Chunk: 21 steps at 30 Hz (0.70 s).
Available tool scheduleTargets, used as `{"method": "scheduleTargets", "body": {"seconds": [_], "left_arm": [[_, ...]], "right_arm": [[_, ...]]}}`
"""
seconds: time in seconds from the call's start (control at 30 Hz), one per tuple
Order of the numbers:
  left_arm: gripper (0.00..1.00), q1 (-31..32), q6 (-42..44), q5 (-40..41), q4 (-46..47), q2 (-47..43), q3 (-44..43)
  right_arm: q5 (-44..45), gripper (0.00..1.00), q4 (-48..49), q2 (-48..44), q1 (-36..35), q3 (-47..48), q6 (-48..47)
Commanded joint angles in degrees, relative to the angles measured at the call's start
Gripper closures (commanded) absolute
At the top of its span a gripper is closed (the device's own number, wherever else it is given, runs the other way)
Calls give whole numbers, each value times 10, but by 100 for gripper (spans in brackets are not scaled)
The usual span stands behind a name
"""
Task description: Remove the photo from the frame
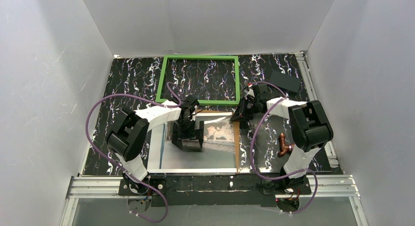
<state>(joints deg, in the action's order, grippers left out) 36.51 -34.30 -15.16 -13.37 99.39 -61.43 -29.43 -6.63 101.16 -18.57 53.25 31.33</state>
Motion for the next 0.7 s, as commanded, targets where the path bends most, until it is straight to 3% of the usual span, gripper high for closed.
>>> {"method": "scheduleTargets", "body": {"seconds": [0.0,0.17,0.33,0.5,0.67], "left_arm": [[0,-3,-3,2,-63,10,11],[0,-3,-3,2,-62,11,11],[0,-2,-4,3,-61,13,13],[0,-2,-5,4,-61,13,14],[0,-2,-5,3,-61,15,12]], "right_arm": [[-42,79,58,-2,3,-8,19],[-62,86,93,-3,8,-24,40],[-74,85,115,-4,12,-44,50],[-17,79,76,-13,13,-44,31],[-38,78,84,7,13,-42,31]]}}
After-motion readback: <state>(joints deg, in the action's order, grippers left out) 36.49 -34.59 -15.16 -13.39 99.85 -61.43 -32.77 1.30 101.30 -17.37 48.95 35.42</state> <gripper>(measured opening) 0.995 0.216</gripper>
